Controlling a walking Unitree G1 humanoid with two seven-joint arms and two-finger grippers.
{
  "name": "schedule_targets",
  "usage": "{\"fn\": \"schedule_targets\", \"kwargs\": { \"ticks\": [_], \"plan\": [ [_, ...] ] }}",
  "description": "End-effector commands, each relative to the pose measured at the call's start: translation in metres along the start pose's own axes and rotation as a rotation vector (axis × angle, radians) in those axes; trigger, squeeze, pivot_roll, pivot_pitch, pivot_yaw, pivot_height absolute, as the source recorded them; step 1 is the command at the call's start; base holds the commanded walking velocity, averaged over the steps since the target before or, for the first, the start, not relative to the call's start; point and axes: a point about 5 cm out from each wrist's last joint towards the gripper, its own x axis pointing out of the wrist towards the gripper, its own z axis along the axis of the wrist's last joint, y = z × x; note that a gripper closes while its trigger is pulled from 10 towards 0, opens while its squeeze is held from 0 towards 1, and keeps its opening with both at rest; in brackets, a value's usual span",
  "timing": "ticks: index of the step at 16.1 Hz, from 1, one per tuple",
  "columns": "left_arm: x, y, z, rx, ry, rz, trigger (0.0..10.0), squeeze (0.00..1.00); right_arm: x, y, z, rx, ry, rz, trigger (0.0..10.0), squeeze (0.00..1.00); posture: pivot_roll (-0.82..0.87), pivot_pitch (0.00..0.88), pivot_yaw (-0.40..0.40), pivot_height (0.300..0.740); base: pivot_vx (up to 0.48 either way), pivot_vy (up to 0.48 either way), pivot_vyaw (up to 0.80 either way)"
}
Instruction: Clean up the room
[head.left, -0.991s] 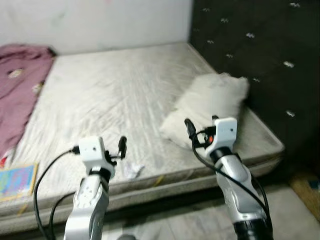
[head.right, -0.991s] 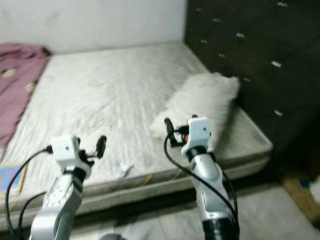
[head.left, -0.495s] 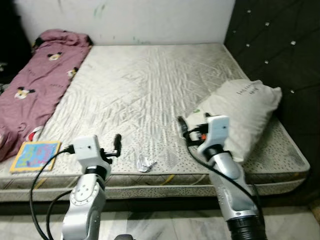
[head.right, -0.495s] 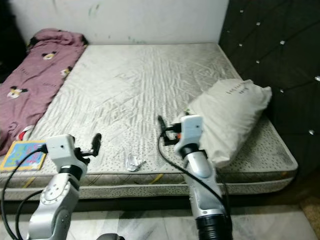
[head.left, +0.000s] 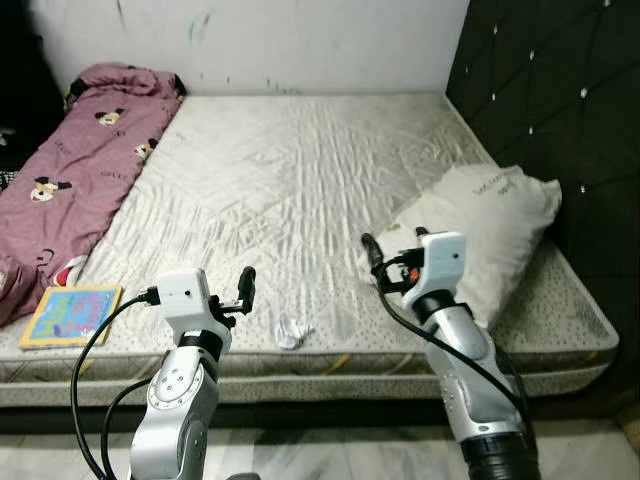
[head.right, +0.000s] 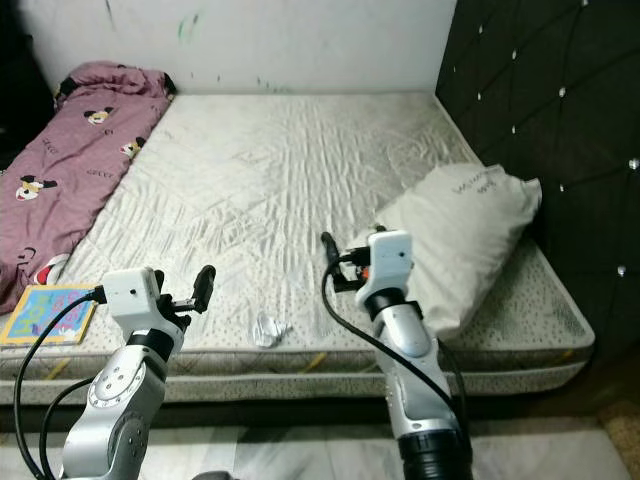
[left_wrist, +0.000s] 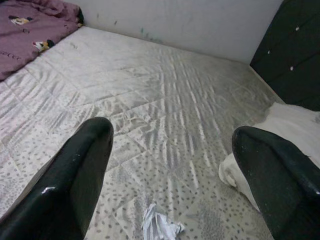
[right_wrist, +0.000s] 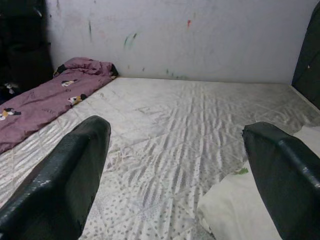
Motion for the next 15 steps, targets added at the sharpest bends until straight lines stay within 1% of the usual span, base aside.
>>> {"fn": "schedule_targets", "kwargs": {
  "ticks": [1, 3, 8, 11, 15],
  "plan": [
    [0.0002, 0.0012, 0.0026, 0.0, -0.011, 0.001, 10.0, 0.0, 0.0013, 0.0034, 0.0019, 0.006, -0.009, 0.01, 10.0, 0.0, 0.09, 0.0, -0.004, 0.74, 0.341, 0.0, 0.0],
    [0.0004, 0.0009, 0.0027, -0.001, -0.011, -0.005, 10.0, 0.0, 0.002, 0.006, 0.0044, 0.005, -0.02, 0.019, 10.0, 0.0, 0.09, 0.0, -0.003, 0.74, 0.351, 0.0, 0.0],
    [0.0012, 0.0006, 0.0019, 0.0, -0.004, -0.013, 10.0, 0.0, 0.0022, 0.0065, 0.0054, -0.003, -0.027, 0.023, 10.0, 0.0, 0.09, 0.0, -0.003, 0.74, 0.352, 0.0, 0.0],
    [0.0018, -0.002, 0.0002, -0.007, 0.002, -0.029, 10.0, 0.0, 0.0036, 0.0082, 0.0062, -0.002, -0.032, 0.034, 10.0, 0.0, 0.09, 0.0, -0.006, 0.74, 0.304, 0.0, 0.0],
    [0.0006, 0.0004, -0.0043, -0.081, 0.014, -0.01, 10.0, 0.0, 0.002, 0.0091, -0.0022, 0.029, -0.005, 0.025, 10.0, 0.0, 0.1, 0.0, -0.006, 0.74, 0.0, 0.0, 0.0]
  ]
}}
